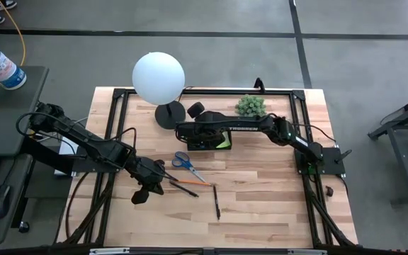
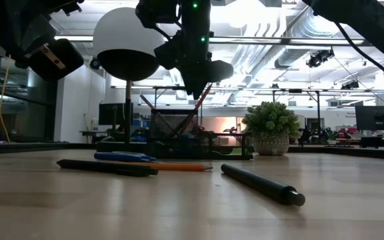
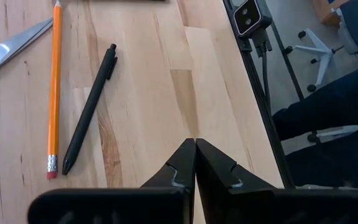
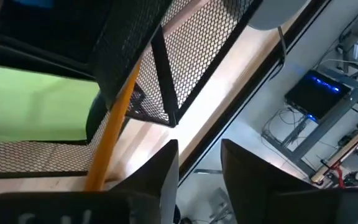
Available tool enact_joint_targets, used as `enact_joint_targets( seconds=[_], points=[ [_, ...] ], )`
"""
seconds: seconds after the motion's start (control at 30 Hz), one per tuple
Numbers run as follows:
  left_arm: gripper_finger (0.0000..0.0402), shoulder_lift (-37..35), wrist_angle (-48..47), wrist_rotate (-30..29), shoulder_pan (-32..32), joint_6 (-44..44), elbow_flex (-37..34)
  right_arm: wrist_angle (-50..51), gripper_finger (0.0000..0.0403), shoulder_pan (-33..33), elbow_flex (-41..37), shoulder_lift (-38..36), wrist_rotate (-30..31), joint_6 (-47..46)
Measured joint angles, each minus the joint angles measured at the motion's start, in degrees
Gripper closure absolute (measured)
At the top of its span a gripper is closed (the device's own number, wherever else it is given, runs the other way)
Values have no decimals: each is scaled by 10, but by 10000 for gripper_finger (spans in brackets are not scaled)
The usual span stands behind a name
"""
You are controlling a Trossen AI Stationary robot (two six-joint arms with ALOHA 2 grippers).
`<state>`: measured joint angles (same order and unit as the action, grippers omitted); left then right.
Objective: Pick and place office supplies into organizer
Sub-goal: Put the bottom center black pen into the desk organizer, then put the left black pen into the desk organizer
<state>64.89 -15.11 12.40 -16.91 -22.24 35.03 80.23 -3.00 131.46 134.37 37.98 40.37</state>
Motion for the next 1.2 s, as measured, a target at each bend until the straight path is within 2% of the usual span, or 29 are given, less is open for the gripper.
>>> enact_joint_targets(
  seconds=[0.23, 0.37, 0.53, 0.63, 0.97, 1.2],
  points=[
    [401, 0, 0, 0, 0, 0, 0, 9, 287, 19, 5, -15, 54, -31],
    [401, 0, 0, 0, 0, 2, 0, 35, 294, 45, 37, -32, 78, -103],
    [401, 0, 0, 0, 0, 2, 0, 62, 304, 87, 20, -76, 90, -210],
    [401, 0, 3, 0, 0, 6, 0, 84, 309, 114, 21, -95, 58, -299],
    [401, 0, 33, -6, 0, 54, 0, 91, 314, 207, 17, -107, -160, -557],
    [401, 0, 35, -2, 0, 127, 0, 93, 318, 290, 7, -107, -168, -710]
  ],
)
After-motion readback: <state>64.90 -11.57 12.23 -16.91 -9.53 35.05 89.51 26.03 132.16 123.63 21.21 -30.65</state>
